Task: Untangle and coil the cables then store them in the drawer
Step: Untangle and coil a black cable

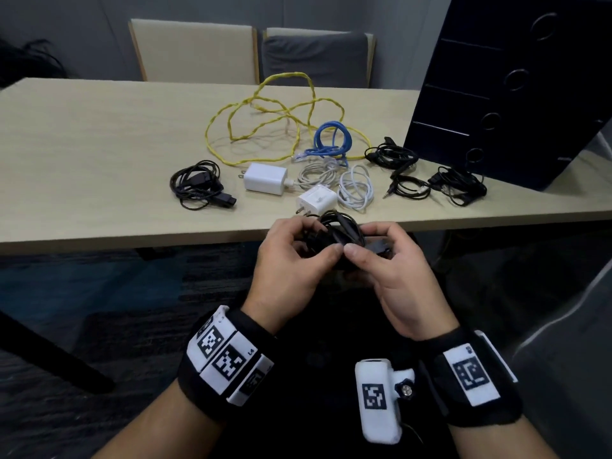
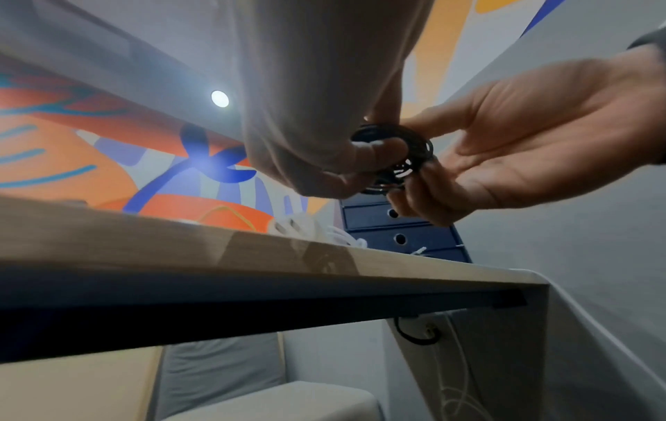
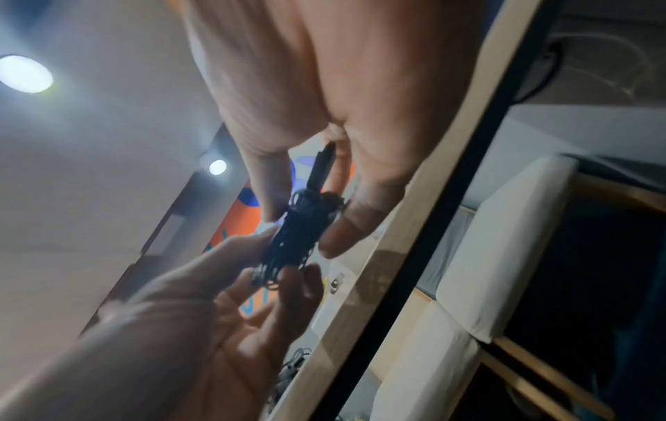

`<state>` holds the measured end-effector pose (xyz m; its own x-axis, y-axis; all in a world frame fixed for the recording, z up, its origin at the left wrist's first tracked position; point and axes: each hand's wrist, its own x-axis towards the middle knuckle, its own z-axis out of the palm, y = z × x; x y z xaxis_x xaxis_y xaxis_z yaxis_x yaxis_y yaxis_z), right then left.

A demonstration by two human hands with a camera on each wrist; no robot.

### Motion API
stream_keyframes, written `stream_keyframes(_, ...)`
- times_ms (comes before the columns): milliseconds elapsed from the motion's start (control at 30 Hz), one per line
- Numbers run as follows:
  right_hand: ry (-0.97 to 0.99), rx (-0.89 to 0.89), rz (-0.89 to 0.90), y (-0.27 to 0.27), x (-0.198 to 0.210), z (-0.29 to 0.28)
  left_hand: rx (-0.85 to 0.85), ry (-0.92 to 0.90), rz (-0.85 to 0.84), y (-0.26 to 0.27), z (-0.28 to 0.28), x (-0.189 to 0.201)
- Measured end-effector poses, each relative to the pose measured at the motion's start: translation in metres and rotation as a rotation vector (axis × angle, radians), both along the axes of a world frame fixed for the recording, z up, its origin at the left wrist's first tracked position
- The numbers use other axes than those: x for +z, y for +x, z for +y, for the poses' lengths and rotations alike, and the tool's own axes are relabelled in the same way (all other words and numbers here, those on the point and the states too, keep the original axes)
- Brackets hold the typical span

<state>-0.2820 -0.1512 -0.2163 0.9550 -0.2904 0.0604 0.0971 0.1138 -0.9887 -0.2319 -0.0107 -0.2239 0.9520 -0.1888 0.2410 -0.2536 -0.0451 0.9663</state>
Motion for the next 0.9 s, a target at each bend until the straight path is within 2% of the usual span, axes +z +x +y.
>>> stream_keyframes(67,-0.24,-0.012,0.009,0.005,0.009,0.006,0.037,0.048,-0.042,0.005,0.013,0.008)
stream_keyframes(200,-0.591,0.054,-0.002,0.023,0.038,0.03,0.102,0.099,-0.068,0.016,0.048,0.035)
stream_keyframes(333,-0.868,0.127,-0.059,0.05,0.068,0.069,0.187,0.156,-0.083,0.033,0.091,0.06)
stream_keyframes(500,-0.979,0.257,-0.044,0.094,0.079,0.121,0.298,0.184,-0.028,0.065,0.146,0.06)
stream_keyframes(667,-1.039,0.353,0.022,0.139,0.07,0.172,0.391,0.412,0.08,0.101,0.196,0.056)
stream_keyframes(900,-1.164,0.447,0.14,0.176,0.054,0.212,0.323,0.634,0.251,0.134,0.233,0.054)
